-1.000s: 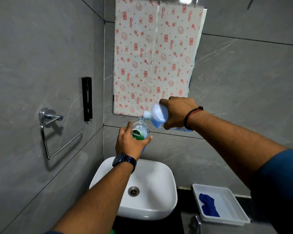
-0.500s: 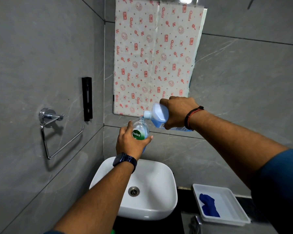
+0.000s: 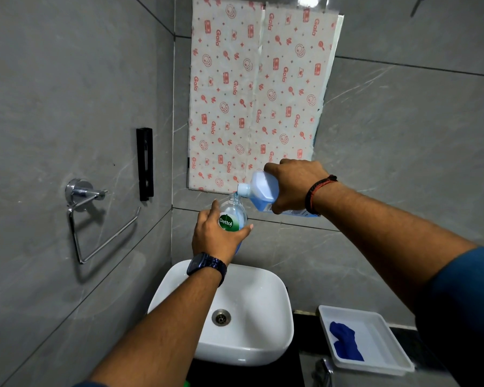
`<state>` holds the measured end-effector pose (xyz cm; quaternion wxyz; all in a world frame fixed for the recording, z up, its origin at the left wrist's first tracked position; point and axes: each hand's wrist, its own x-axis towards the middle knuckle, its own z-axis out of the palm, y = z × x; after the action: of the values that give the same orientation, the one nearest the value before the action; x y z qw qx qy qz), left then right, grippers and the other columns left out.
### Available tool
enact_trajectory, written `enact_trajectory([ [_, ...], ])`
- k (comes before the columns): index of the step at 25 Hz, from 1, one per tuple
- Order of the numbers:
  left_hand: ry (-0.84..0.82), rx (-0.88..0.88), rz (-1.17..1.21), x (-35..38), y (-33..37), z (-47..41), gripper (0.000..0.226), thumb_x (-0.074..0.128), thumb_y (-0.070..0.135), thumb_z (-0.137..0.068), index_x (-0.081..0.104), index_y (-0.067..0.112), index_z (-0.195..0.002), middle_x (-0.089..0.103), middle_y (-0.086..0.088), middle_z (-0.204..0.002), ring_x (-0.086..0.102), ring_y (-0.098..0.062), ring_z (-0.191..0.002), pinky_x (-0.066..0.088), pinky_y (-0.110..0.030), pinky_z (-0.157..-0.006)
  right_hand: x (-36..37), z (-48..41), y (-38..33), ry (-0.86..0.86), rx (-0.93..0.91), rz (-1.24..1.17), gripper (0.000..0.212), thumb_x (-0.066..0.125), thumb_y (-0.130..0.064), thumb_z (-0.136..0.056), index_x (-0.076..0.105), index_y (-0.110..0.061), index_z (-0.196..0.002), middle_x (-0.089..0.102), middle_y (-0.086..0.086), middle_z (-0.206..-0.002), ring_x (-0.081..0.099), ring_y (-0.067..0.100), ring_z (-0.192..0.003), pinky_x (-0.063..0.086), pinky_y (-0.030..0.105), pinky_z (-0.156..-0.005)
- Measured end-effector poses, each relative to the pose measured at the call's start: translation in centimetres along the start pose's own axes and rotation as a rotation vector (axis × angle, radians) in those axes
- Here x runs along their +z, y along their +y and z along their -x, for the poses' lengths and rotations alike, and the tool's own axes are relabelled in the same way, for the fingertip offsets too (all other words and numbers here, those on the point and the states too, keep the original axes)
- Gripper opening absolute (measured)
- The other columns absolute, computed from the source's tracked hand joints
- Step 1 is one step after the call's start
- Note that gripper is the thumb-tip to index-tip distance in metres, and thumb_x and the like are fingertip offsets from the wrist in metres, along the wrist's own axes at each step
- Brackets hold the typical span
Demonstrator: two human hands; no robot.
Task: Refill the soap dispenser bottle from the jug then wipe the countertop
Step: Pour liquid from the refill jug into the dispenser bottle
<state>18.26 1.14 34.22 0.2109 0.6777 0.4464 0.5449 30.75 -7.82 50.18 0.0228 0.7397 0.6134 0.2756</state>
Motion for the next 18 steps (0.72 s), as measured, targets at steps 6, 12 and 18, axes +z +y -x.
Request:
enact_trajectory([
  [6, 0.001, -0.001, 0.012, -0.06, -0.01, -0.03, 0.104, 0.078, 0.064, -0.046, 0.041, 0.022, -0.134, 0.052, -0.004, -0.116, 0.056, -0.024, -0.101, 0.046, -0.029, -0.072, -0.10, -0.02, -0.07, 0.001, -0.010, 0.002, 0.073, 0.079, -0.053, -0.054, 0.047, -0.029, -0.116, 0.049, -0.004, -0.088, 0.047, 0.018, -0.078, 0.041, 0.031, -0.061],
  [12, 0.002, -0.003, 0.005, -0.06, -0.01, 0.00, 0.104, 0.078, 0.064, -0.046, 0.041, 0.022, -0.134, 0.053, -0.004, -0.117, 0.056, -0.024, -0.101, 0.046, -0.029, -0.073, -0.30, 0.12, -0.14, -0.002, -0.011, 0.004, 0.074, 0.079, -0.052, -0.055, 0.046, -0.029, -0.118, 0.048, -0.004, -0.089, 0.045, 0.017, -0.078, 0.040, 0.030, -0.062],
  [18, 0.003, -0.003, -0.003, -0.04, -0.06, 0.01, 0.104, 0.078, 0.064, -0.047, 0.041, 0.022, -0.134, 0.052, -0.004, -0.117, 0.055, -0.023, -0.101, 0.046, -0.028, -0.072, -0.25, 0.14, -0.16, -0.012, -0.006, 0.003, 0.075, 0.079, -0.052, -0.057, 0.045, -0.028, -0.120, 0.058, 0.000, -0.101, 0.045, 0.017, -0.080, 0.042, 0.032, -0.064],
])
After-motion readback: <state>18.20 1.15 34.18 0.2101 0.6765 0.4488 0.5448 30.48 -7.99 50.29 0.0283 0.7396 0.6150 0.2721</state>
